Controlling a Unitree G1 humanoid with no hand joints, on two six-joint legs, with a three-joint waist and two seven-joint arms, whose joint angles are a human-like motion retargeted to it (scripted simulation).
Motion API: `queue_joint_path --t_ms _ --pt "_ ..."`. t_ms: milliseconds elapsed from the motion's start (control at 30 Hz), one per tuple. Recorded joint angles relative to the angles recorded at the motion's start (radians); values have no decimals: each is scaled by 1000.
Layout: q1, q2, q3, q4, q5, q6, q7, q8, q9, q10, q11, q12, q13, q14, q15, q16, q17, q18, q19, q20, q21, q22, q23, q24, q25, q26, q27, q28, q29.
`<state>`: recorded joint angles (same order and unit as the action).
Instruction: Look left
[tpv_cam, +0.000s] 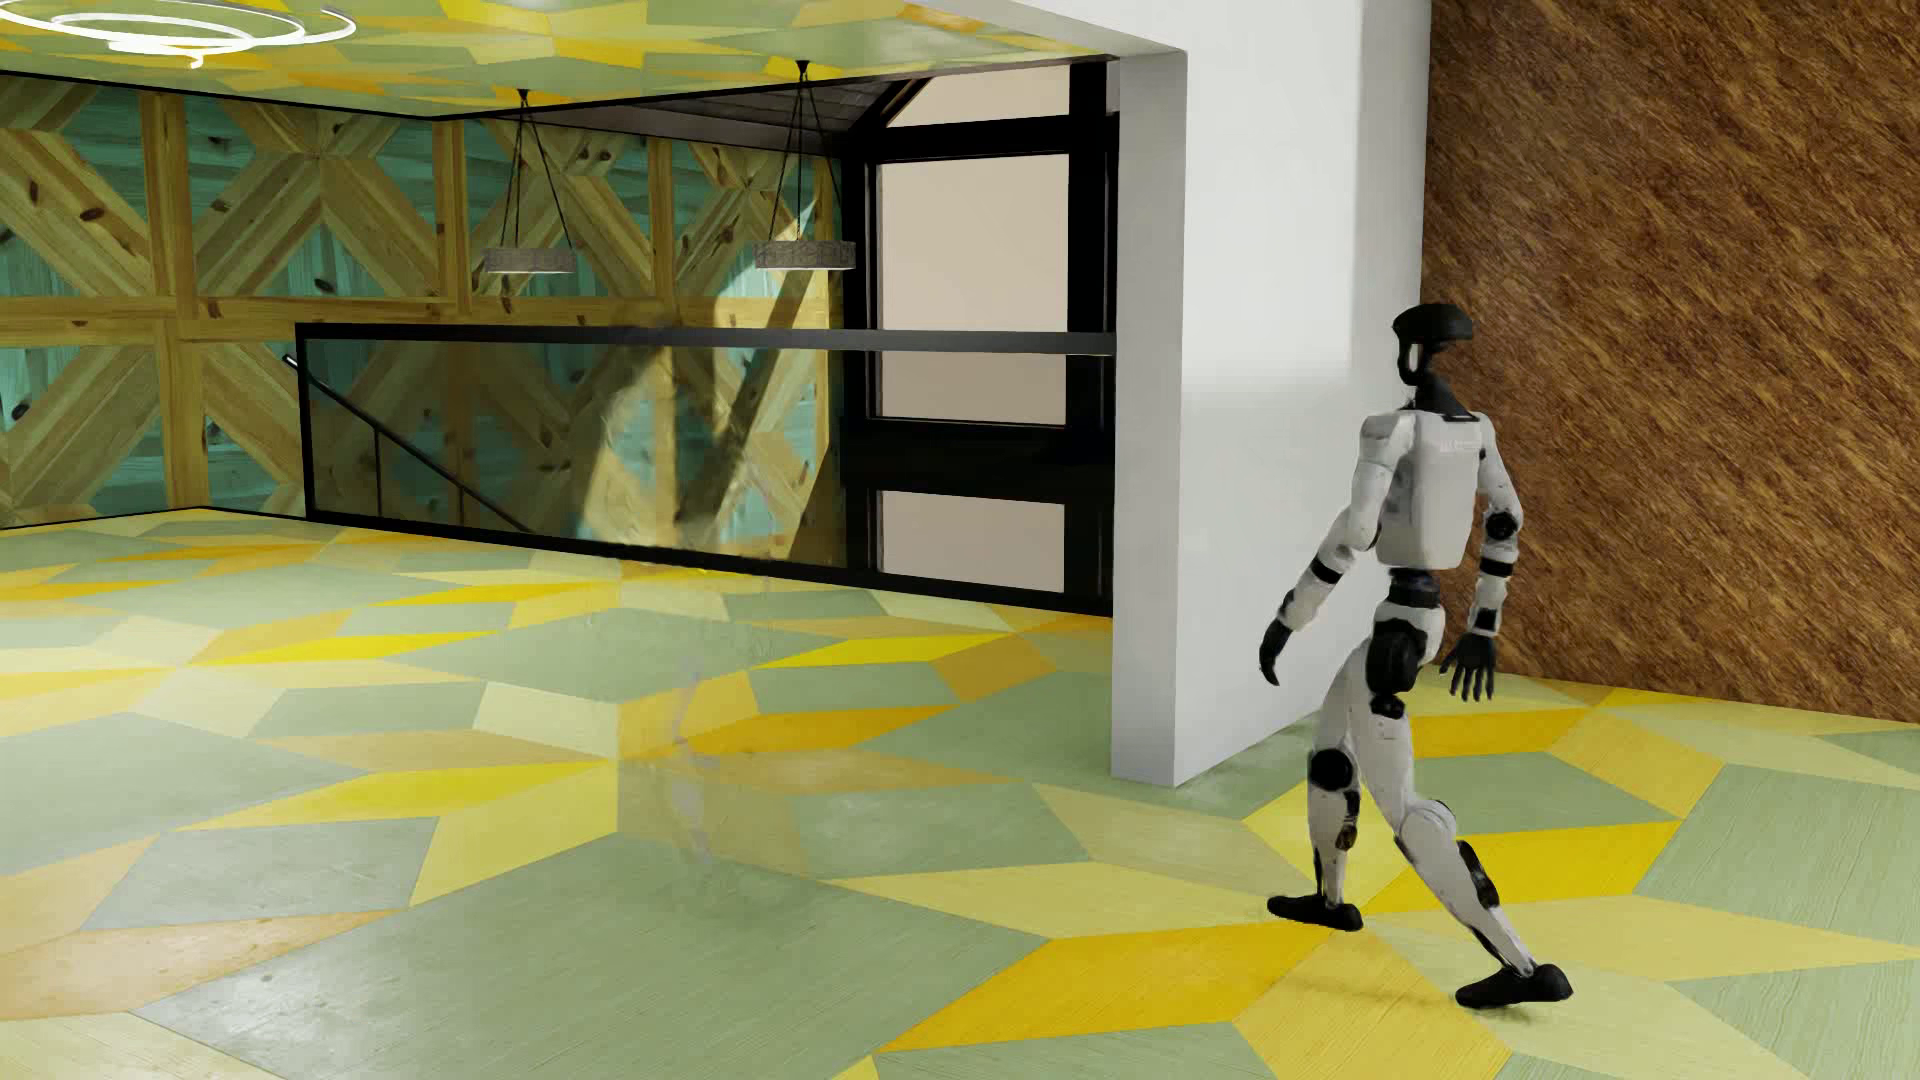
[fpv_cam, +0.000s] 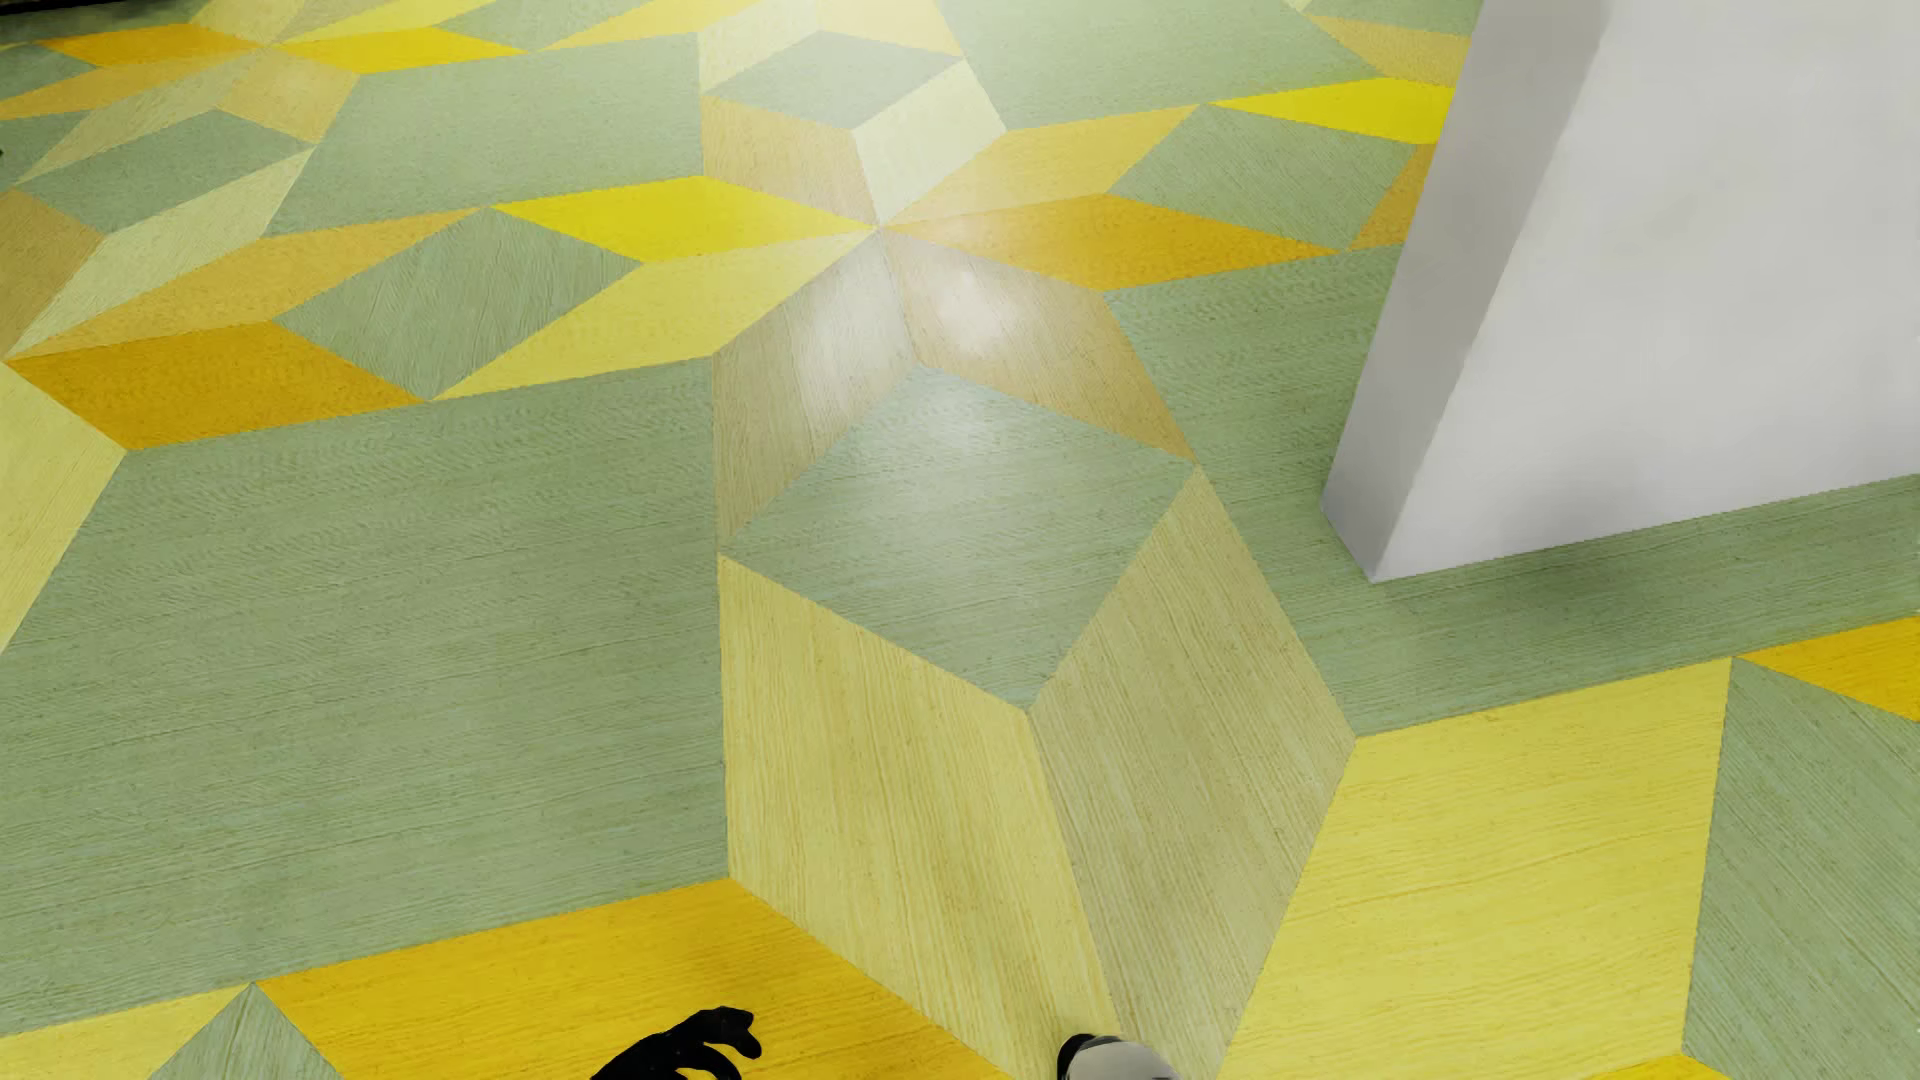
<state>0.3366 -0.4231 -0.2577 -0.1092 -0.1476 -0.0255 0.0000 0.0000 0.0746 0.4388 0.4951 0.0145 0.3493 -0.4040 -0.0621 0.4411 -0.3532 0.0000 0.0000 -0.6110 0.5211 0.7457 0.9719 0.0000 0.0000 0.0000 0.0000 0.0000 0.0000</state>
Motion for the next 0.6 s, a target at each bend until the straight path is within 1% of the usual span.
queue_joint_path --t_ms 33,67,100,133,167,200,233,267,300,333,367,400,433,467,500,533,567,600 --pt "48 -19 -29 30 29 16 0 0 14 36 93 21 -8 54 8 2 -3 0 0 58 19 -30 13 0 0 0 0 0 0" --pt "38 -44 -49 59 48 34 0 0 -4 132 184 41 -7 176 66 -15 -2 0 0 87 25 -16 32 0 0 0 0 0 0" --pt "8 -14 -57 108 100 70 0 0 3 307 272 74 -10 386 32 -49 -1 0 0 100 24 17 60 0 0 0 0 0 0" --pt "-109 19 -34 101 134 66 0 0 1 566 287 104 -24 563 -23 -61 6 0 0 87 7 32 69 0 0 0 0 0 0" --pt "-230 89 -13 122 178 74 0 0 22 835 279 115 -27 569 -75 -75 13 0 0 61 -26 54 48 0 0 0 0 0 0" --pt "-349 186 24 119 169 60 0 0 41 991 243 115 -43 502 -99 -74 12 0 0 -15 -15 71 18 0 0 0 0 0 0" --pt "-457 268 83 89 146 28 0 0 42 1010 203 139 -50 484 -109 -97 15 0 0 -13 -20 100 -24 0 0 0 0 0 0" --pt "-547 335 156 83 142 1 0 0 53 914 162 189 -72 516 -123 -71 12 0 0 -36 -9 33 -68 0 0 0 0 0 0" --pt "-598 420 206 68 118 -10 0 0 64 711 127 193 -92 609 -137 -88 -2 0 0 -94 -5 128 -105 0 0 0 0 0 0" --pt "-661 476 255 69 119 -17 0 0 50 476 84 224 -103 667 -154 -98 -4 0 0 -53 -31 155 -151 0 0 0 0 0 0" --pt "-673 562 284 58 115 -21 0 0 41 225 43 248 -110 576 -185 -98 -12 0 0 -45 -47 183 -189 0 0 0 0 0 0" --pt "-669 625 299 48 135 -8 0 0 24 110 10 265 -123 176 -226 -92 -24 0 0 -75 -82 188 -227 0 0 0 0 0 0" --pt "-690 660 309 57 140 -2 0 0 -3 -278 8 288 -127 484 -286 -81 -39 0 0 -97 -112 187 -255 0 0 0 0 0 0" --pt "-709 690 321 59 157 8 0 0 -12 -334 10 309 -134 548 -326 -76 -47 0 0 -120 -139 197 -256 0 0 0 0 0 0" --pt "-745 722 339 44 153 -5 0 0 -3 53 34 318 -127 163 -337 -73 -41 0 0 -138 -174 210 -248 0 0 0 0 0 0" --pt "-750 744 344 11 146 -18 0 0 -3 89 92 329 -111 276 -303 -69 -32 0 0 -140 -209 220 -222 0 0 0 0 0 0" --pt "-751 692 339 -45 92 -64 0 0 -9 86 257 340 -99 451 -161 -66 -14 0 0 -125 -221 232 -191 0 0 0 0 0 0" --pt "-732 641 320 -87 48 -85 0 0 12 161 489 345 -75 573 43 -61 2 0 0 -136 -212 252 -143 0 0 0 0 0 0"
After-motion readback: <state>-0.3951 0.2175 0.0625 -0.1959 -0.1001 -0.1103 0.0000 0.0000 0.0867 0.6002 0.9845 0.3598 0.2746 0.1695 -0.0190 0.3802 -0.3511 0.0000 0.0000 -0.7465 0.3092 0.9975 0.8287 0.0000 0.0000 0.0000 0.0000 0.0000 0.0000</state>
